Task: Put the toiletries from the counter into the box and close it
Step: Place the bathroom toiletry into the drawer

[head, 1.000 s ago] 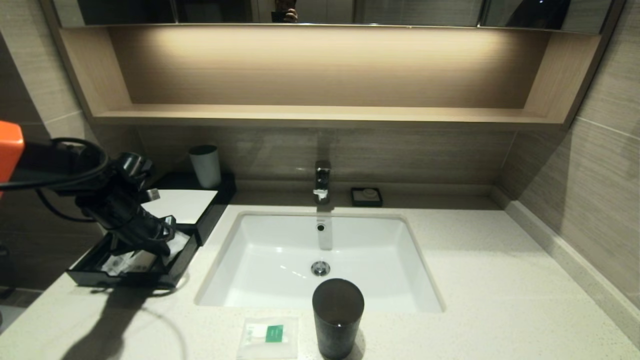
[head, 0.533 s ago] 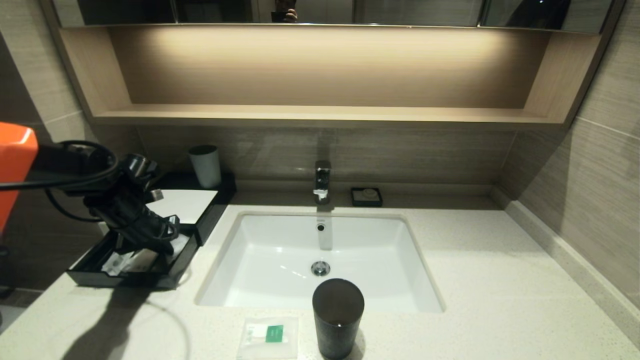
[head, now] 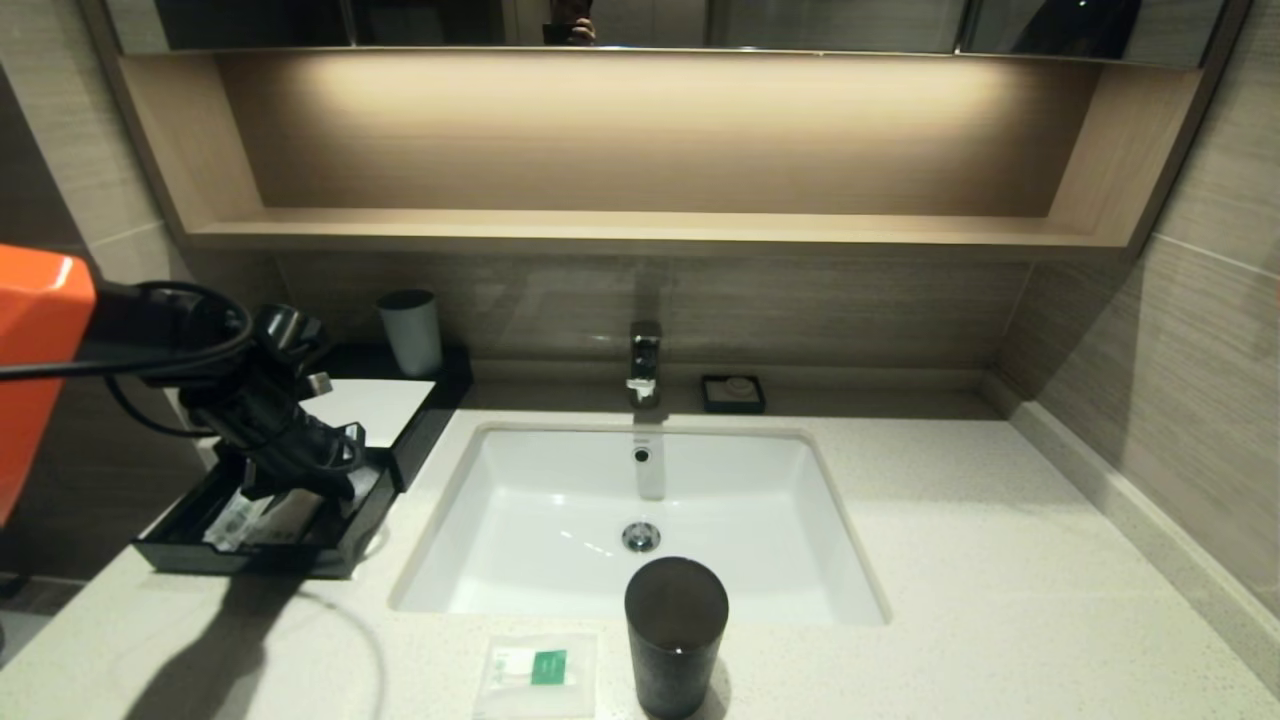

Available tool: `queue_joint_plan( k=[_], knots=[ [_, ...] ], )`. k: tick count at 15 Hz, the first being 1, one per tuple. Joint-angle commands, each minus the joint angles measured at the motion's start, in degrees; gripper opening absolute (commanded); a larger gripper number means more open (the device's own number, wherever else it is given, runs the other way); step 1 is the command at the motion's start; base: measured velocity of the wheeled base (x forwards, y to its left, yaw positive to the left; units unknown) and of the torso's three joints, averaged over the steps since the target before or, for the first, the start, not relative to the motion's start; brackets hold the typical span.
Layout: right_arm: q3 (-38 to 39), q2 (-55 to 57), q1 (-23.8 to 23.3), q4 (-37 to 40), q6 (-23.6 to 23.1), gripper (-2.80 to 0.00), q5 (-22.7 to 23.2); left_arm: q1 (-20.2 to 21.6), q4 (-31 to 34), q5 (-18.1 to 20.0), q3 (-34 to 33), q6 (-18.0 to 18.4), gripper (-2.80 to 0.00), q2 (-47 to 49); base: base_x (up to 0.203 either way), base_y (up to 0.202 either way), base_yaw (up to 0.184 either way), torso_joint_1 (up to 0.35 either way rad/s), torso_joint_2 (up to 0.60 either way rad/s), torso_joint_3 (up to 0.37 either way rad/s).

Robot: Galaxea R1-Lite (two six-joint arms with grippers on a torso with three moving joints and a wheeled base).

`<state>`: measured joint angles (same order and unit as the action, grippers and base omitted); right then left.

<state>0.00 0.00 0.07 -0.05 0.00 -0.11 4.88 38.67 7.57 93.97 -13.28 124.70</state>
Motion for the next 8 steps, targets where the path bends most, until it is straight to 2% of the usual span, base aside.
queue_joint_plan(
  k=[1,2,3,8],
  knots=[
    [0.1,0.0,0.0,0.0,0.0,-2.80,0.0,-0.5,0.2,0.1,0.2,0.0,-2.80,0.6,0.000,0.000,0.000,0.000,0.00,0.000],
    [0.1,0.0,0.0,0.0,0.0,-2.80,0.0,-0.6,0.2,0.1,0.2,0.0,-2.80,0.7,0.000,0.000,0.000,0.000,0.00,0.000],
    [0.1,0.0,0.0,0.0,0.0,-2.80,-0.1,-0.7,0.1,0.1,0.2,0.1,0.00,0.7,0.000,0.000,0.000,0.000,0.00,0.000],
    [0.1,0.0,0.0,0.0,0.0,-2.80,0.0,-0.6,0.3,0.1,1.5,-0.1,0.00,0.6,0.000,0.000,0.000,0.000,0.00,0.000]
  ],
)
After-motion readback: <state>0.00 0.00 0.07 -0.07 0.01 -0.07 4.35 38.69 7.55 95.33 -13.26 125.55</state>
